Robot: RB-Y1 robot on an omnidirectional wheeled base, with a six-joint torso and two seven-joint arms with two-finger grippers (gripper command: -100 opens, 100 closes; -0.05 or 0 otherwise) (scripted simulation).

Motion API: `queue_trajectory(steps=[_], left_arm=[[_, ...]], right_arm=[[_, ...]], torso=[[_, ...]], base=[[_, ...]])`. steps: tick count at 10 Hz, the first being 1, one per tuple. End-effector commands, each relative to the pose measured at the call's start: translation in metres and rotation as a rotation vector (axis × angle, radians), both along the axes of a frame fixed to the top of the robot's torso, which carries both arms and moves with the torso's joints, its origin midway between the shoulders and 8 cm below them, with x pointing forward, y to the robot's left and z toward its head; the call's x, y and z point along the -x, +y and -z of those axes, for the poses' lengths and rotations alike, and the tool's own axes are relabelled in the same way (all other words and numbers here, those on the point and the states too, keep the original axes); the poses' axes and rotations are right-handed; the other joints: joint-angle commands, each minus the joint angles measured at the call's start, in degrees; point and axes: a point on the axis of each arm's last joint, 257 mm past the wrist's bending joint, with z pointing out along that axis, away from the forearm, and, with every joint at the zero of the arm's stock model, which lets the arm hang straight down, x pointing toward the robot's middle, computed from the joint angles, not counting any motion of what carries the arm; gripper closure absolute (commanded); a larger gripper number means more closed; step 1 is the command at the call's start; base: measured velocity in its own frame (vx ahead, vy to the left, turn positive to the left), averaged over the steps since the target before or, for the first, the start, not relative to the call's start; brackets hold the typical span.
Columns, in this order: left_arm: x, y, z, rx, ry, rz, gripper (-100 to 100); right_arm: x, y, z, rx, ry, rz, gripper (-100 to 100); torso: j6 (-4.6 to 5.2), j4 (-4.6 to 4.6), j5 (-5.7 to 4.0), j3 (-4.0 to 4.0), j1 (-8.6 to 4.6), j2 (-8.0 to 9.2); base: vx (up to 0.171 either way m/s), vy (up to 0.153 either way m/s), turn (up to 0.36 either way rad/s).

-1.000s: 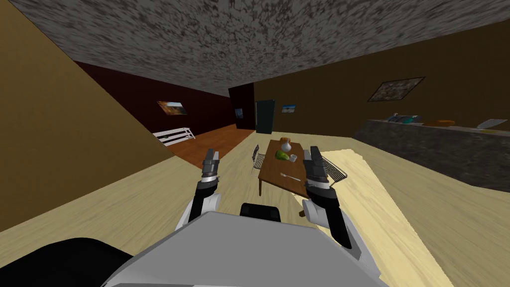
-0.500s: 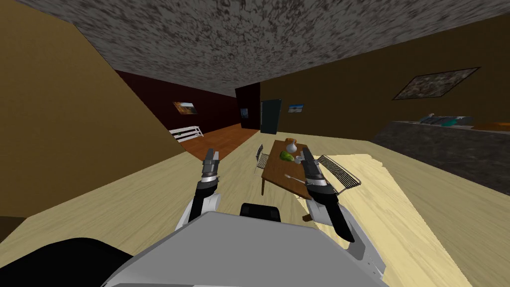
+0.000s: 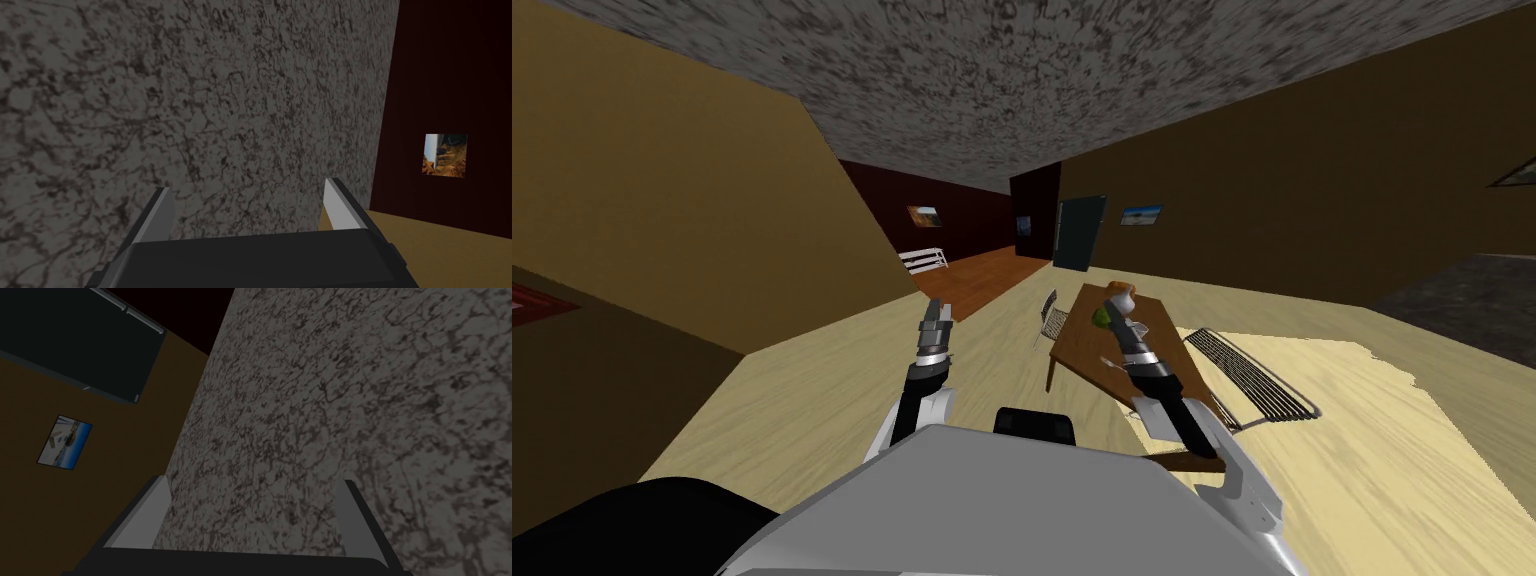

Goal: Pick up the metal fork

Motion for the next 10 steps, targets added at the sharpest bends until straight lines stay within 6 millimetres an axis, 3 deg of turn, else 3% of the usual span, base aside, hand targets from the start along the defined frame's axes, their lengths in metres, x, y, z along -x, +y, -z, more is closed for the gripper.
queue_trajectory(steps=[1,5,6,10], left_arm=[[0.0,0.0,0.0,0.0,0.0,0.0,0],[0.0,0.0,0.0,0.0,0.0,0.0,0],[0.0,0.0,0.0,0.0,0.0,0.0,0],[0.0,0.0,0.0,0.0,0.0,0.0,0]], right_arm=[[-0.003,-0.004,0.009,0.028,0.025,0.003,-100],[-0.03,-0.018,0.067,0.161,0.19,0.024,-100],[-0.03,-0.019,0.068,0.171,0.195,0.023,-100],[-0.041,-0.033,0.124,0.286,0.341,0.031,-100]], torso=[[0.0,0.0,0.0,0.0,0.0,0.0],[-0.01,-0.01,-0.02,-0.03,-0.13,-0.05],[-0.01,-0.01,-0.03,-0.03,-0.15,-0.06],[0.07,-0.02,-0.05,-0.06,-0.21,-0.11]], base=[[-0.028,-0.003,0.114],[-0.032,-0.023,0.379],[-0.02,-0.034,0.147],[-0.024,-0.043,0.291]])
